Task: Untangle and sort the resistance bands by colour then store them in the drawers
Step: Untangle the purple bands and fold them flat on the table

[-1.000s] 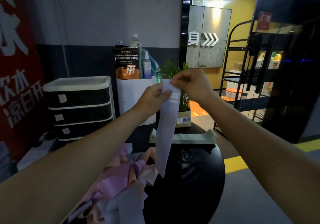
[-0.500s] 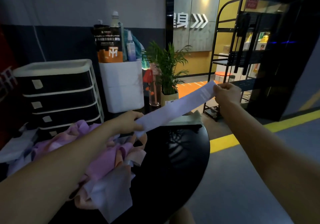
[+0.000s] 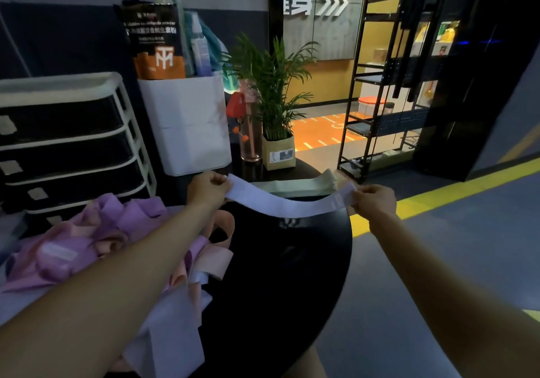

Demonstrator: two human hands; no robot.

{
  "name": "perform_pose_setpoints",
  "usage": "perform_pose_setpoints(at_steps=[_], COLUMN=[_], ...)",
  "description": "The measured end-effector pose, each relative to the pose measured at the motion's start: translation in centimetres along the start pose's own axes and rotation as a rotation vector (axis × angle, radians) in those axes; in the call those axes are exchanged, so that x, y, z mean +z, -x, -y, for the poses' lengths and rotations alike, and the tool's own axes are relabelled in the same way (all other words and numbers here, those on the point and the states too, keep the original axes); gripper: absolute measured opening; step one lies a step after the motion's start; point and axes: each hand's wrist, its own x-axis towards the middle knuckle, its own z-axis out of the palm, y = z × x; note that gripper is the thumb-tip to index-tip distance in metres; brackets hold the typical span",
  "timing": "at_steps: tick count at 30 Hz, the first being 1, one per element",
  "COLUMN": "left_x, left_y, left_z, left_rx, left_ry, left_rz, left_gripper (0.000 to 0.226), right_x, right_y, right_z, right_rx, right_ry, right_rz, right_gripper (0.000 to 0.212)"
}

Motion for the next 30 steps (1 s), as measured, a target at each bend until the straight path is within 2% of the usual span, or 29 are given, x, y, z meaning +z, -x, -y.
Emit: perform_pose_setpoints(at_steps=[3, 7, 11, 15, 19, 23, 27, 30], left_x=[1.0, 1.5, 0.7, 0.2, 0.3, 0.1, -1.5, -3.7], left_y=[0.0, -0.6, -1.3, -0.9, -0.8, -0.8, -0.4, 1.1], left_z=[1.3, 3.1, 5.4, 5.1, 5.5, 4.6, 3.5, 2.7], left_rx=[0.055, 0.035, -0.051, -0.019, -0.012, 0.038, 0.113, 0.172], left_ry=[-0.280, -0.448, -0.492, -0.594, -0.569, -0.555, -0.538, -0.484], left_rz=[-0.051, -0.001, 0.073, 0.115, 0.149, 0.193, 0.164, 0.165], left_gripper=[0.016, 0.015, 0.025, 0.028, 0.024, 0.022, 0.022, 0.016], right_x=[1.0, 2.0, 2.6, 3.1, 3.1, 3.5, 5.5, 7.7], right_y=[-0.6, -0.8, -0.3, -0.2, -0.2, -0.1, 1.5, 4.7], right_z=[-1.8, -3.5, -4.4, -4.9, -5.0, -4.1, -1.4, 0.6], right_rx=[-0.005, -0.047, -0.073, -0.101, -0.132, -0.253, -0.404, -0.477], right_ry=[0.091, 0.222, 0.290, 0.301, 0.387, 0.460, 0.410, 0.358], right_rz=[-0.025, -0.057, -0.045, -0.053, -0.068, -0.059, 0.073, 0.275], right_gripper=[0.013, 0.014, 0.014, 0.012, 0.016, 0.021, 0.020, 0.027])
